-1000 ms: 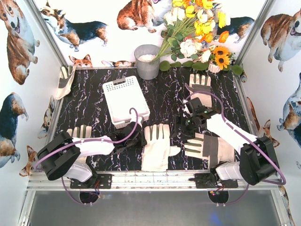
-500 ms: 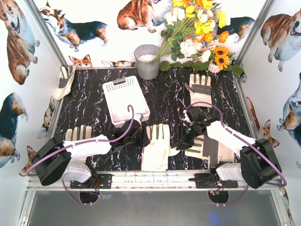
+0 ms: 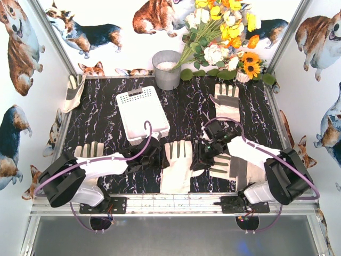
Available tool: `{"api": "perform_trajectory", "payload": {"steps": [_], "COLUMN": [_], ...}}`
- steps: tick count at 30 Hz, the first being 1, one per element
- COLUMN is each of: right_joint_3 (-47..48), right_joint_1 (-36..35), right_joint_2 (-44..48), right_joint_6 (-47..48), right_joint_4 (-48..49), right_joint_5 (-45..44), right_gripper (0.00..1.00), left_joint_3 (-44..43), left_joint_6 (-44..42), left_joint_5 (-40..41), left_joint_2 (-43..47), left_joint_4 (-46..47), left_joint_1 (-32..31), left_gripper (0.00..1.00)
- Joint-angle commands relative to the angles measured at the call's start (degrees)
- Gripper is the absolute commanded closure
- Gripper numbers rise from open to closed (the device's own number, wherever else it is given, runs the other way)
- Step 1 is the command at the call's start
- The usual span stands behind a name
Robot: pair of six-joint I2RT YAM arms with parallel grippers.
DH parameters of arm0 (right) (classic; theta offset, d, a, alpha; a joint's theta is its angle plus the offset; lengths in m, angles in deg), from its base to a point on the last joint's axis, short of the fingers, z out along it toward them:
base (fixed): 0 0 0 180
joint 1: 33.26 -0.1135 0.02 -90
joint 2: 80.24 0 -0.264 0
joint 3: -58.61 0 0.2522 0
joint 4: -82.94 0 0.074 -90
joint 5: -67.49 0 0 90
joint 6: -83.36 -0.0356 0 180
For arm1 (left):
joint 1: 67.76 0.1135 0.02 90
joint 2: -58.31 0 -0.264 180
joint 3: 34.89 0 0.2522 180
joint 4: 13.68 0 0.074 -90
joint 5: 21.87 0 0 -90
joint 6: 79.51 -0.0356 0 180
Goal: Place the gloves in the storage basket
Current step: Pair the glove with the glove.
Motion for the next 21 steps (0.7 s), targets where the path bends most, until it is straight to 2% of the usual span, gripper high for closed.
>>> {"api": "perform_trajectory", "payload": {"steps": [1, 7, 21], "right_joint_3": [-0.26, -0.26, 0.08], "right_joint_1": [-0.41, -0.88, -1.68], "right_joint_2": [-1.16, -2.74, -5.69], "right_joint_6": [-0.51, -0.88, -1.57], "right_joint_4": [3.54, 4.79, 7.83], "right_joint_5": [-0.12, -0.03, 0.49], "right_gripper": [0.76, 0.77, 0.9], "left_joint_3": [0.93, 1.29, 2.0], "left_joint_6": [0.58, 0.75, 0.85], "left_joint_5": [-1.14, -1.33, -2.3], "left_joint_2": [-1.25, -1.71, -2.54], "left_joint_4": [1.47, 1.53, 2.54], "left_joint_1": [0.73, 0.93, 1.11], "left_gripper": [0.61, 0.61, 0.66]}}
